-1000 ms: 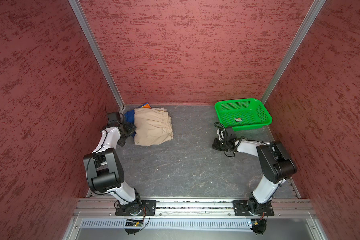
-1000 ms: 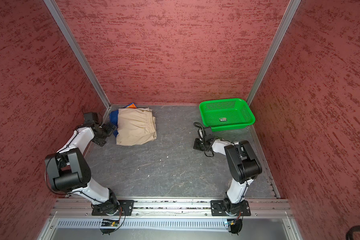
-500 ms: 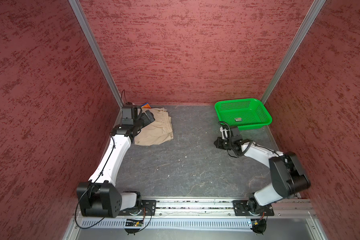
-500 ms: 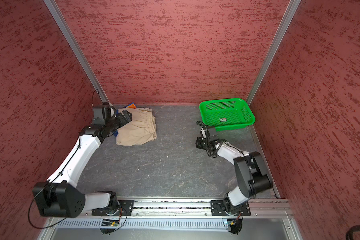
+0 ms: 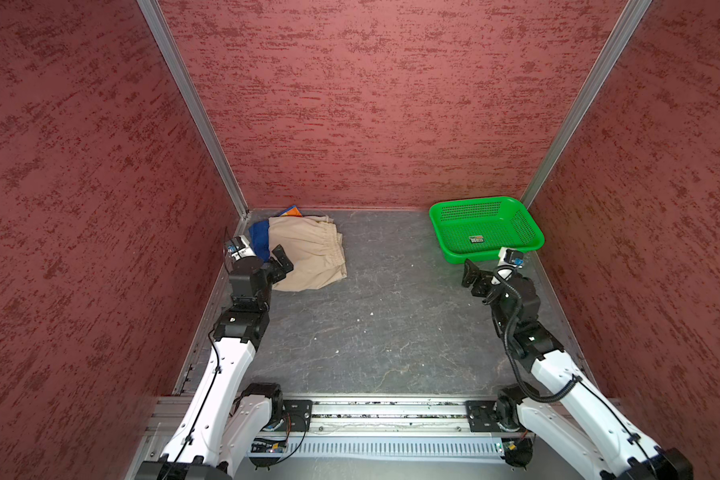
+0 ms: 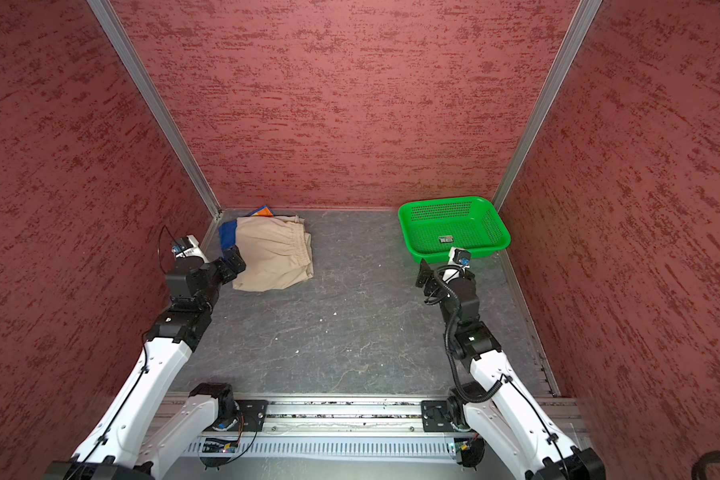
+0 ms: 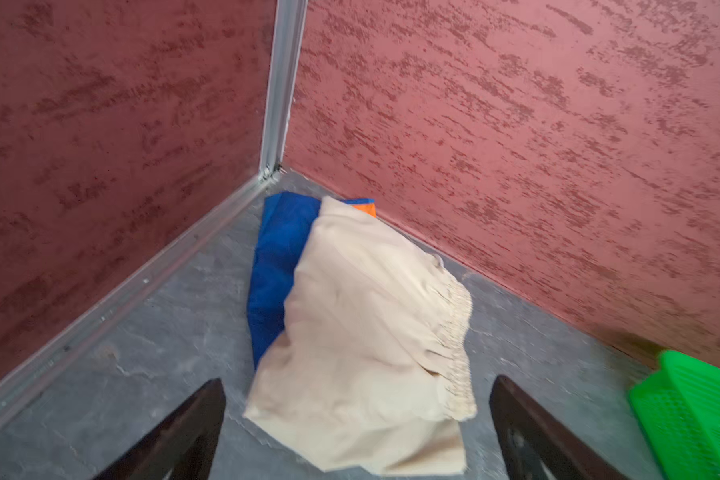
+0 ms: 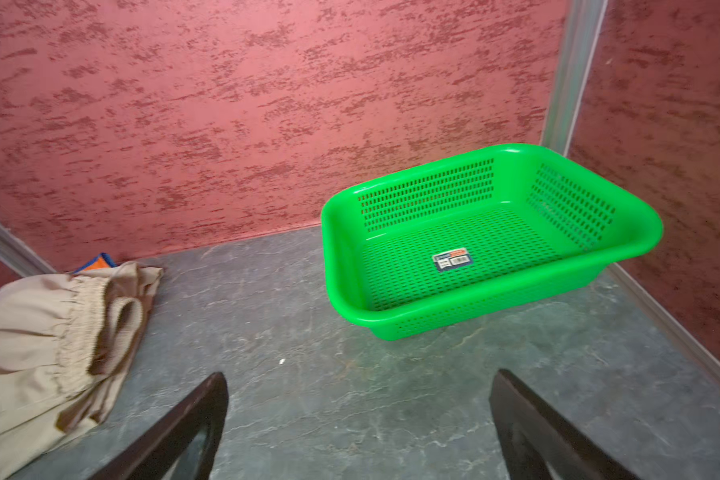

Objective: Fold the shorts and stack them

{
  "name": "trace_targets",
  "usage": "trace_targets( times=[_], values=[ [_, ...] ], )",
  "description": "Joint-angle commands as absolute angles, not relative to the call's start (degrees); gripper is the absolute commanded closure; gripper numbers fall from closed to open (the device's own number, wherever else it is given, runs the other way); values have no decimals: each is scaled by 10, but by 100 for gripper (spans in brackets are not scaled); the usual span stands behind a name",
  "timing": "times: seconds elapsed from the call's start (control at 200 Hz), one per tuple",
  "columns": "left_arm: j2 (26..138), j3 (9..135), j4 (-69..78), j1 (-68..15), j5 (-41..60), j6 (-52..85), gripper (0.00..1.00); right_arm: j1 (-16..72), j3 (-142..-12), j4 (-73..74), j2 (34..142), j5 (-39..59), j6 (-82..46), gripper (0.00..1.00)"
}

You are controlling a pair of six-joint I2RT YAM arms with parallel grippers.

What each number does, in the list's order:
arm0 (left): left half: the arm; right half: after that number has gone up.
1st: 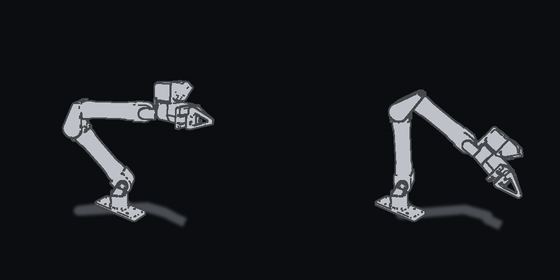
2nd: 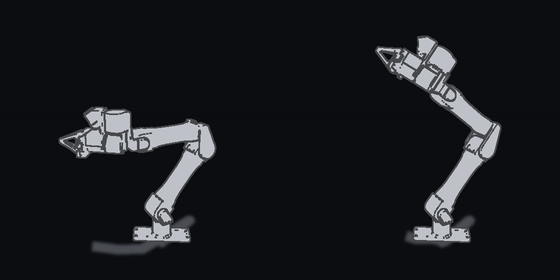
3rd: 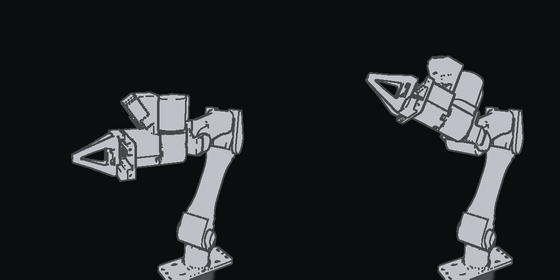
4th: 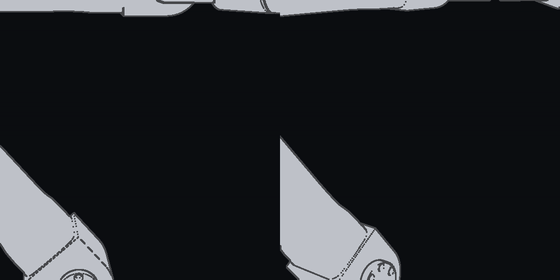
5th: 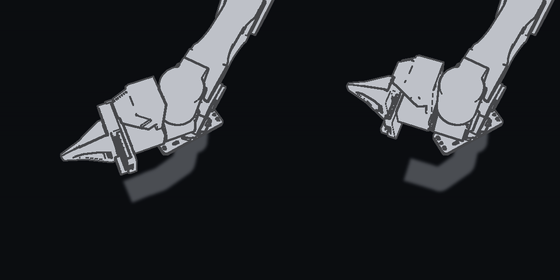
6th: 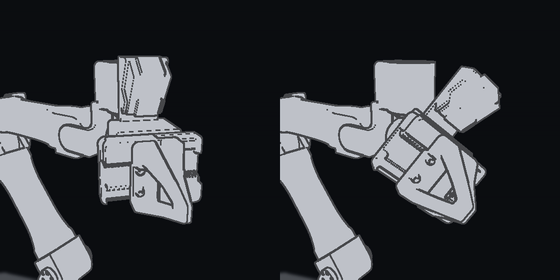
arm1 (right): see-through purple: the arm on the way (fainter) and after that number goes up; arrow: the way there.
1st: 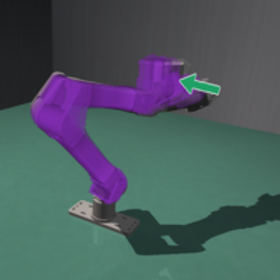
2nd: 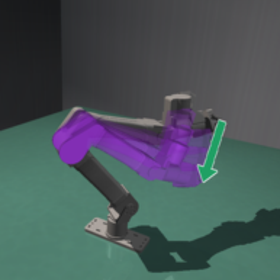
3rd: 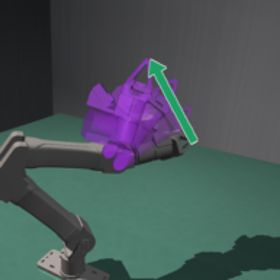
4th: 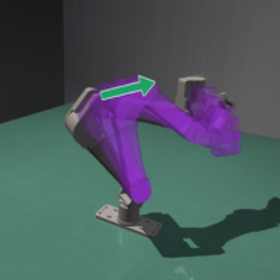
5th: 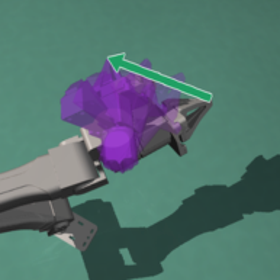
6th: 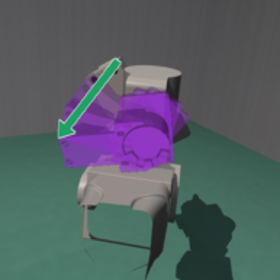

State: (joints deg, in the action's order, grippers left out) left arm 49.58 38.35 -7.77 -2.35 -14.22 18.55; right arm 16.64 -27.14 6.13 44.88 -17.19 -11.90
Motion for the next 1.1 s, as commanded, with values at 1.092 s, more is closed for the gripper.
trace_targets(
  times=[1.092],
  values=[
    [879,188,569,26,-27,24,1,-15,-220,540,860,-222,-66,1]
  ],
)
